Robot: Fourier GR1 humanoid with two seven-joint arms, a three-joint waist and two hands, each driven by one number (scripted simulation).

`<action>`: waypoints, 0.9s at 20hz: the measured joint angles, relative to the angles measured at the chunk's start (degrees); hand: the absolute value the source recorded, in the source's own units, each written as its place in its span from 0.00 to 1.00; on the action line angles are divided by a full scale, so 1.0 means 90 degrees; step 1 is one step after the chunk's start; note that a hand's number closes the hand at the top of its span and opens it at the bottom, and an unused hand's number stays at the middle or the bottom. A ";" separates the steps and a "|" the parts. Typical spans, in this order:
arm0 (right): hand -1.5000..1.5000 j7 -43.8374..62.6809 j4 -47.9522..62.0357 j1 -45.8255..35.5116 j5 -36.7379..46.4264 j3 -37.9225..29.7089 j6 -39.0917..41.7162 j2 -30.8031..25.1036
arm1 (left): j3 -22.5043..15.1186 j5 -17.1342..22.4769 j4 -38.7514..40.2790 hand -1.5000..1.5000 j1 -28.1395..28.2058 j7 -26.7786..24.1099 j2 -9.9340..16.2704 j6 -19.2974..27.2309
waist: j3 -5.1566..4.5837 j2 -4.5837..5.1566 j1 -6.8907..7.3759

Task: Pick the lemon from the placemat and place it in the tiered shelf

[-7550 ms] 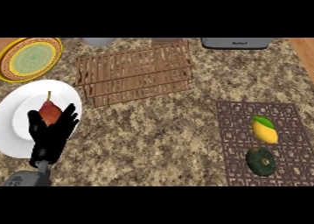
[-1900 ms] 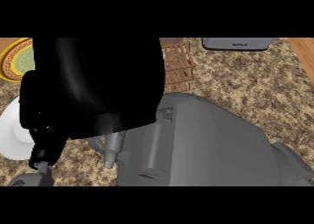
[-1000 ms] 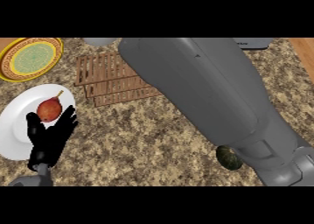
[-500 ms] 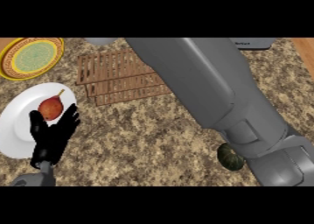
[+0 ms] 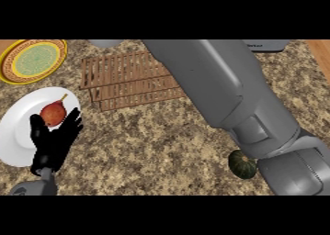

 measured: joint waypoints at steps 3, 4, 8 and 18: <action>1.00 -0.0100 0.0180 -0.0091 -0.0017 -0.0029 0.0007 0.0017 | 0.0012 -0.0008 0.0100 0.50 -0.0085 -0.0006 -0.0005 -0.0027 | 0.0000 -0.0002 -0.0009; 1.00 -0.0131 0.0212 -0.0081 0.0036 0.0002 0.0022 0.0015 | 0.0016 -0.0015 0.0135 0.50 -0.0068 -0.0057 -0.0018 -0.0033 | -0.0001 -0.0006 -0.0019; 0.00 -0.0019 0.0279 -0.0113 -0.0023 -0.0049 -0.0162 0.0016 | -0.0008 -0.0030 0.0048 0.50 -0.0077 0.0054 -0.0069 0.0022 | 0.0000 -0.0013 -0.0016; 0.00 -0.0096 0.0012 -0.0055 -0.0895 -0.1109 -0.1239 0.0036 | 0.0096 0.0005 0.0240 0.50 -0.0069 -0.0158 -0.0011 -0.0122 | 0.0007 -0.0010 -0.0017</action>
